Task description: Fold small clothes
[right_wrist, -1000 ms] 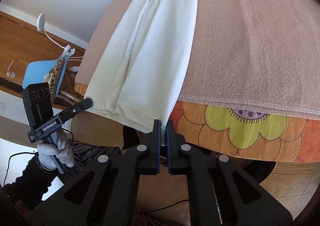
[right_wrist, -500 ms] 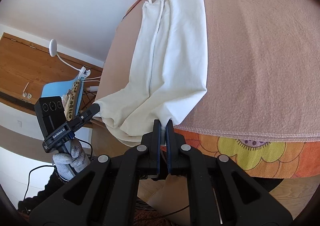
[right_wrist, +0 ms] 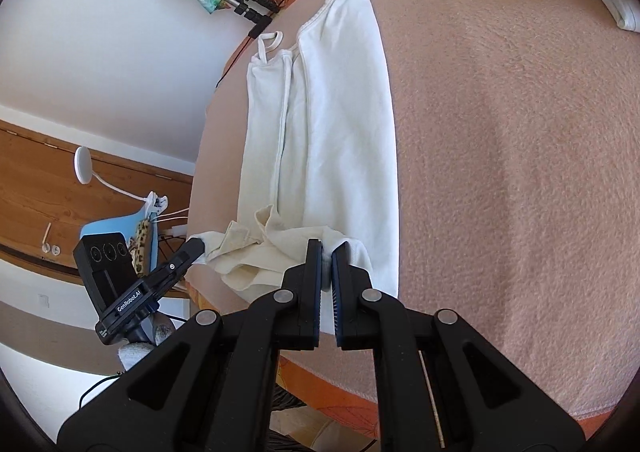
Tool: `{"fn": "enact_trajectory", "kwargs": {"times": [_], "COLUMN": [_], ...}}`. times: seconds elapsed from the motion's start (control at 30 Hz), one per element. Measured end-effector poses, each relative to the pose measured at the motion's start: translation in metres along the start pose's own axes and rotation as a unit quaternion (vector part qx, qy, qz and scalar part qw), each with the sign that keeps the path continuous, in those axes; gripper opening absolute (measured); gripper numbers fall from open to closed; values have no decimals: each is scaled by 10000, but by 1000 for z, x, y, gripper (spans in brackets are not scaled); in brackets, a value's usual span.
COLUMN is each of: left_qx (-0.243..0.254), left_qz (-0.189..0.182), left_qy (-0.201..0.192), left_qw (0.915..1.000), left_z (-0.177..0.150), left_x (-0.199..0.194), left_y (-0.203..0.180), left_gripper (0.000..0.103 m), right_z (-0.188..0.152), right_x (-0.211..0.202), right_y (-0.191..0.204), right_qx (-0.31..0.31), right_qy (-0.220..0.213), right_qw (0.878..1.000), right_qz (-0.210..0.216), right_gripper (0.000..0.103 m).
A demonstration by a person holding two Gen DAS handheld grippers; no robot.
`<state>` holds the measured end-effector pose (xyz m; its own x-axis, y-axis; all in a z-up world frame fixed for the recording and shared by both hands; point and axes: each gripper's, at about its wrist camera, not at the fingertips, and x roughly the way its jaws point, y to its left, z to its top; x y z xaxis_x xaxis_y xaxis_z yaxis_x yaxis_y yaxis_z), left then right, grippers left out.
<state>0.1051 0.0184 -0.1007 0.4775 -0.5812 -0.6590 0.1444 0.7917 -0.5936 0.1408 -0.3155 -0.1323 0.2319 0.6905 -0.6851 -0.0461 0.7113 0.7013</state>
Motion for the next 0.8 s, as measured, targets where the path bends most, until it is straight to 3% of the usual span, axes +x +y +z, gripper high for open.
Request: {"fn": "enact_trajectory", "kwargs": {"times": [0.5,0.67,0.77,0.8], "left_qx": [-139,89,237,286], "left_qz": [131,231,409,470], "left_qy": [129,100,-83,-134], "left_qw": [9997,9996,9988,9984], "left_z": [13,18,19,18], "left_x": [24,22,14,11], "left_y": [21,12,7,5], "left_gripper": [4,12,13,13], "right_z": [21,19,16,14], "right_x": [23,17,9,5], "right_y": [-4,3,19,22], "right_qx": [122,-198,-719,-802], "right_qy": [-70,-344,-569,-673], "right_qw": [9996,9980,9913,9894], "right_qz": [-226,-490,-949,-1001], "right_gripper": [6,6,22,32]}}
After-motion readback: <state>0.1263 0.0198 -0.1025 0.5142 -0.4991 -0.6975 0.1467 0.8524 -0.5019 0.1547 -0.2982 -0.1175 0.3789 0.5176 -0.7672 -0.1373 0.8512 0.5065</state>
